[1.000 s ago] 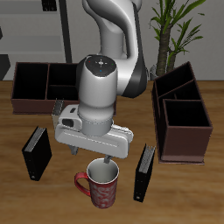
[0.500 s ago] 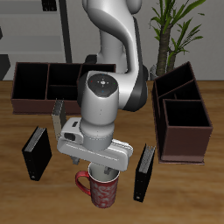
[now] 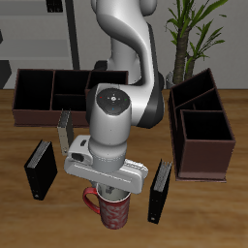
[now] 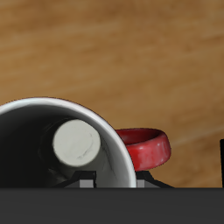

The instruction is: Place the red mug into the back desk caddy's right compartment

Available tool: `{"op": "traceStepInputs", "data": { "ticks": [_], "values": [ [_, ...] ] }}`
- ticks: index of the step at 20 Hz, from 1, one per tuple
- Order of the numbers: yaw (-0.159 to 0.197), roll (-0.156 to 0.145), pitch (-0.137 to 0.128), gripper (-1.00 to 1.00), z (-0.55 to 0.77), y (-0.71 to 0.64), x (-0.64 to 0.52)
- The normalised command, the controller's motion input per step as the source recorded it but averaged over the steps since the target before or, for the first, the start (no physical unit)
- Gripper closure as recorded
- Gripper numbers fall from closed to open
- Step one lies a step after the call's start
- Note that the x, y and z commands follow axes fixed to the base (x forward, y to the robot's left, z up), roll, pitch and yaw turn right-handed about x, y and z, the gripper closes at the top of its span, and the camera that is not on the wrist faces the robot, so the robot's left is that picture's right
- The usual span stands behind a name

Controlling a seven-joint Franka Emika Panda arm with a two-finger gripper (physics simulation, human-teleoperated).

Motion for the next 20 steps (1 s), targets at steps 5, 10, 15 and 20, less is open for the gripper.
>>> {"op": "traceStepInputs", "data": {
  "ticks": [5, 10, 15, 20],
  "values": [
    [0.002, -0.005, -0.022, 1.00, 0.14, -0.07, -0.03],
    [-0.006, -0.006, -0.074, 1.00, 0.60, -0.13, -0.17],
    [0.013, -0.013, -0.070, 1.00, 0.69, -0.12, -0.33],
    [0.024, 0.002, -0.062, 1.00, 0.59, -0.07, -0.38]
  ]
}}
